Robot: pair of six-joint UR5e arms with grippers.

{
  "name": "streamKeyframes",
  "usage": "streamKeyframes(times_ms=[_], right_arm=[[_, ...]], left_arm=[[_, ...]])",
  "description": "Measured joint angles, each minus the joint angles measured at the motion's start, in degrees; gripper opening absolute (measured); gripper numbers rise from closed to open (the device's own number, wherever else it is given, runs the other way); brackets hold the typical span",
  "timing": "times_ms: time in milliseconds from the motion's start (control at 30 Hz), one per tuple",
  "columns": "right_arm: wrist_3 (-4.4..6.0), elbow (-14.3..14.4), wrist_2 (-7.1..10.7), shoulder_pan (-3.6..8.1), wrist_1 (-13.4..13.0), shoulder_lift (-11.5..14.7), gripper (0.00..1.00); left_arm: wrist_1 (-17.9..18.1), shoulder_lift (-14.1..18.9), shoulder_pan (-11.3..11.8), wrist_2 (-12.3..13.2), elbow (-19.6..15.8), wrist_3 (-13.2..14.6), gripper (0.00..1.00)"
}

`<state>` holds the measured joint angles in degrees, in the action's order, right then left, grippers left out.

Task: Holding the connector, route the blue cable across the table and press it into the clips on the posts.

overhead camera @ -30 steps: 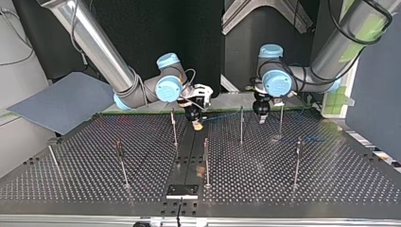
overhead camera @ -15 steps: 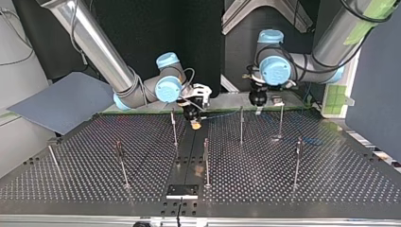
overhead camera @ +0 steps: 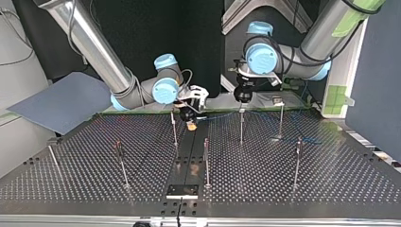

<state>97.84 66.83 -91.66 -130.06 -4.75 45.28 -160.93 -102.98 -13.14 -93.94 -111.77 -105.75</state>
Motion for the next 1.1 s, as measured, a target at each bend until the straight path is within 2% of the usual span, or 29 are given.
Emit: streamKeyframes(times_ms=[133,333,567,733,933,1100], right_arm=[[0.14,0.0,-0.27,0.26,0.0,0.0,0.0],[0.18,0.0,-0.32,0.36,-0.1,0.0,0.0],[0.18,0.0,-0.32,0.44,-0.1,0.0,0.0],[0.18,0.0,-0.23,0.46,-0.1,-0.1,0.0],[0.18,0.0,-0.16,0.46,-0.2,-0.1,0.0],[0.18,0.0,-0.07,0.46,-0.2,-0.1,0.0]], left_arm=[[2.0,-1.6,-2.1,0.0,1.1,-1.4,1.0],[3.7,-4.6,-4.3,-1.0,3.5,-1.7,1.0],[3.9,-6.0,-4.0,-3.4,5.3,-1.7,1.0],[4.2,-6.4,-3.8,-3.4,5.8,-1.7,1.0],[4.4,-8.6,-4.6,-3.2,7.2,-1.4,1.0],[5.0,-11.0,-5.1,-4.9,9.4,-1.5,1.0]])
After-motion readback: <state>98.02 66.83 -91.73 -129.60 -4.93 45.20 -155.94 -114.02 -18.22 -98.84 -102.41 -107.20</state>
